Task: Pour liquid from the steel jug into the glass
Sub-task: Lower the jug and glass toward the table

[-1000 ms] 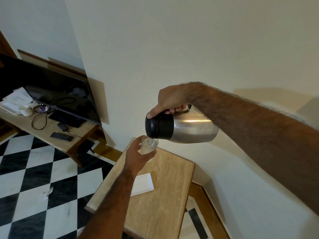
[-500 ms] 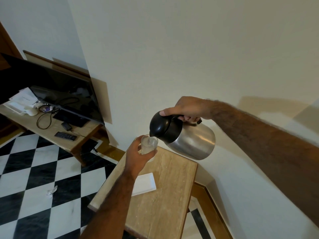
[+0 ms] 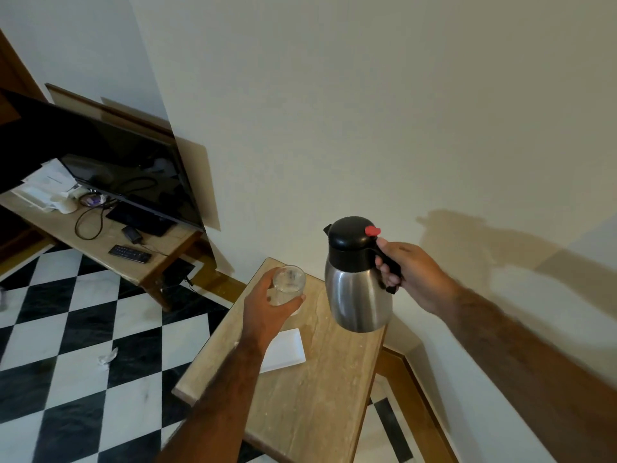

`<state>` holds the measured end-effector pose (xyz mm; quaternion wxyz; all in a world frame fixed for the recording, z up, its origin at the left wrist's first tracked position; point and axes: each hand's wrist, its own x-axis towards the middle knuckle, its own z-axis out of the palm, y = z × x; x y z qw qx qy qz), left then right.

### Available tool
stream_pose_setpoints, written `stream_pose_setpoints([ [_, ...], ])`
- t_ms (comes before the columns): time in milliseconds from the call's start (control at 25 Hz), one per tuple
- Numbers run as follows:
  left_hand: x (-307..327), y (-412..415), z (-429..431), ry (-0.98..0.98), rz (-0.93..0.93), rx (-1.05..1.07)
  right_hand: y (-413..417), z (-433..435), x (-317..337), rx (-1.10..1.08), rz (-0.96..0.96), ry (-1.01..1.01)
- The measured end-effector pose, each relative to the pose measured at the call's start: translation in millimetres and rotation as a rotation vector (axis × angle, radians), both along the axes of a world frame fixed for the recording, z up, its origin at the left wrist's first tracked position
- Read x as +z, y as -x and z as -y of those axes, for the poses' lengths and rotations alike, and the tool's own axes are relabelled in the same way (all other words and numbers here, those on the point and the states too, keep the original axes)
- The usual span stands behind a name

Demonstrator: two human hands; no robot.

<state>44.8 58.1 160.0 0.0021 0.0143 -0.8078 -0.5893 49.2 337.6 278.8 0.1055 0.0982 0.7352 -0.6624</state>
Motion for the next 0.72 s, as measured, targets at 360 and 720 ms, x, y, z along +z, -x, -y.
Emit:
stream_pose_setpoints([
  [360, -73, 9, 9, 0.246, 0.098, 0.002, -6, -8, -130, -0.088, 0.098, 0.137],
  [720, -209, 30, 23, 0.419, 0.235, -0.051, 8, -20, -290, -0.095, 0.134, 0.135],
])
